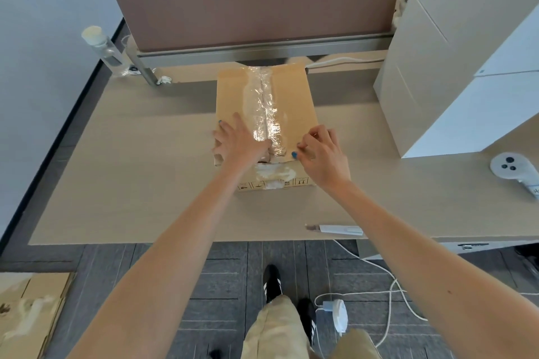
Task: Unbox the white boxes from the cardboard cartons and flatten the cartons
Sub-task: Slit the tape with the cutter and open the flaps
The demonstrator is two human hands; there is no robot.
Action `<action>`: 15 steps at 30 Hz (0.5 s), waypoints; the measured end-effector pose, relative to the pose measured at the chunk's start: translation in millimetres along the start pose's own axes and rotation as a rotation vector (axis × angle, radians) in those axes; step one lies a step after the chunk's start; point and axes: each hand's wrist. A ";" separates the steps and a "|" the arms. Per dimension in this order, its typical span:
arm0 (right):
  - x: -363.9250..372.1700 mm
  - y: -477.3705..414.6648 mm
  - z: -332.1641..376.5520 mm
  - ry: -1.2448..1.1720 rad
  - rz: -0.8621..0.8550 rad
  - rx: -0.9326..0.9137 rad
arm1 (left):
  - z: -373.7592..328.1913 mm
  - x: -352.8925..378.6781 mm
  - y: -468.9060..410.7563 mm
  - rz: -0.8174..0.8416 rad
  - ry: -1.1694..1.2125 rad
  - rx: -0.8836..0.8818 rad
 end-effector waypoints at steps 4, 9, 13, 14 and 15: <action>1.0 -0.2 1.8 0.010 -0.016 -0.008 | -1.3 -6.2 1.2 0.006 -0.084 0.028; -1.9 -0.3 6.3 0.024 -0.017 -0.002 | 6.3 -29.2 -4.6 0.121 0.022 0.122; -1.7 -2.4 9.5 0.037 -0.015 0.017 | 18.8 -70.2 -0.3 0.102 0.283 0.260; -1.3 -3.0 10.1 0.050 -0.013 0.021 | 24.1 -83.2 0.2 0.078 0.340 0.277; -0.9 -4.7 11.6 0.063 -0.009 0.029 | 31.8 -95.1 -0.1 0.071 0.387 0.290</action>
Point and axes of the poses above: each hand's wrist, its own y-axis away from the middle knuckle, its own x-axis out of the palm, z = x × y
